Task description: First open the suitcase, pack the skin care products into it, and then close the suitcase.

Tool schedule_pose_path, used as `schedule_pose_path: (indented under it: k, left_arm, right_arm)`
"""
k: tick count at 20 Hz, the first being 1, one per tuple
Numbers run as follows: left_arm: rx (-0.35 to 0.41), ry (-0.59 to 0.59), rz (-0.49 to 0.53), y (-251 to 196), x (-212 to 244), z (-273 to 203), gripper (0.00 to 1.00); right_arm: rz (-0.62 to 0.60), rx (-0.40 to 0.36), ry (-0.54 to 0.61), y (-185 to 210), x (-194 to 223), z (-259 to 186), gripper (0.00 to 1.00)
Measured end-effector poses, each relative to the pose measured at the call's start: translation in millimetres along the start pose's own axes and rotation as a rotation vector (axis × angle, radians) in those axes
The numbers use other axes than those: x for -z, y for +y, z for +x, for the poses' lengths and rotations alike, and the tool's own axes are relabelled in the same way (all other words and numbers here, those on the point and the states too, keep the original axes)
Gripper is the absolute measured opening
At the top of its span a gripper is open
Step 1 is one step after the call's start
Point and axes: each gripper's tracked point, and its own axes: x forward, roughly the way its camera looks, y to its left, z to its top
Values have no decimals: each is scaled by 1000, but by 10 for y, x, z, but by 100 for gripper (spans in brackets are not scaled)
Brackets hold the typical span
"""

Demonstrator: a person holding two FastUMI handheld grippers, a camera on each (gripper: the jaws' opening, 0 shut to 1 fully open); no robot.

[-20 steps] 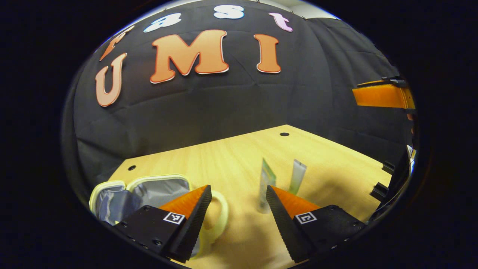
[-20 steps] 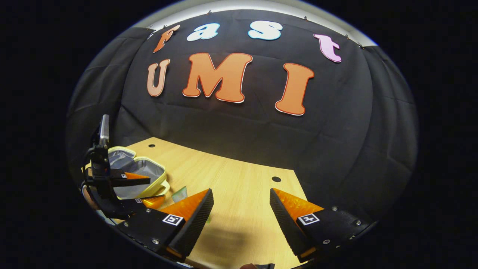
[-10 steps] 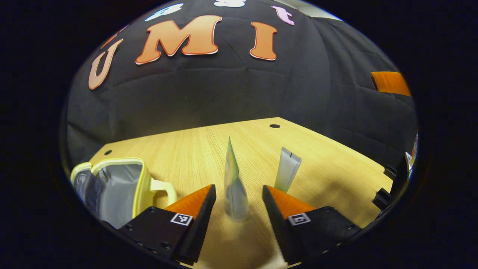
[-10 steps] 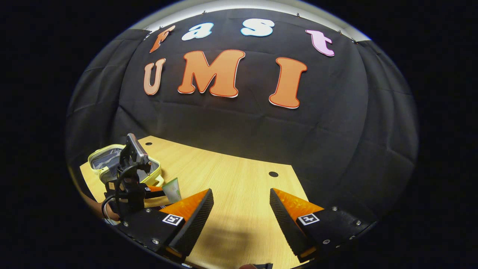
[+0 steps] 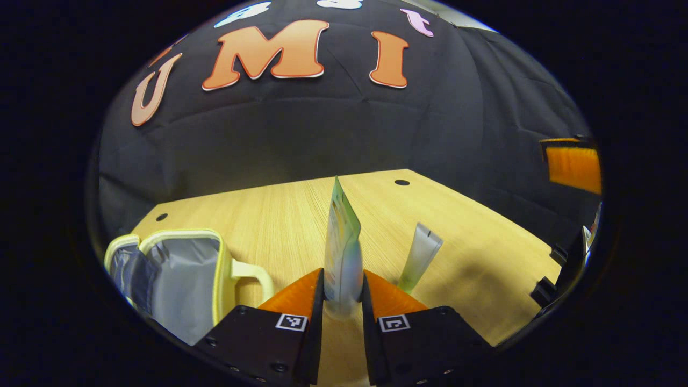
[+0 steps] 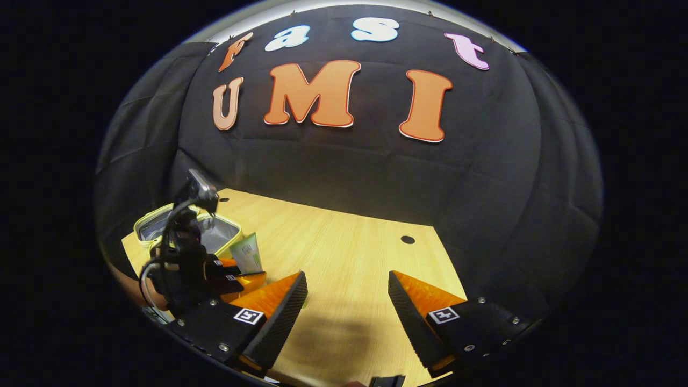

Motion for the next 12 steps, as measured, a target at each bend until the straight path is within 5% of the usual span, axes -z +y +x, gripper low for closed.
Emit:
schedule_pose_path:
  k: [7, 12]
  left_arm:
    - [-89, -17, -18, 408, -469, -524, 36]
    - [-222, 7, -36, 920, -499, -923, 34]
  right_arm:
    - [10, -121, 65, 307, 243, 342, 96]
    - [-11, -210, 129, 490, 520, 641, 96]
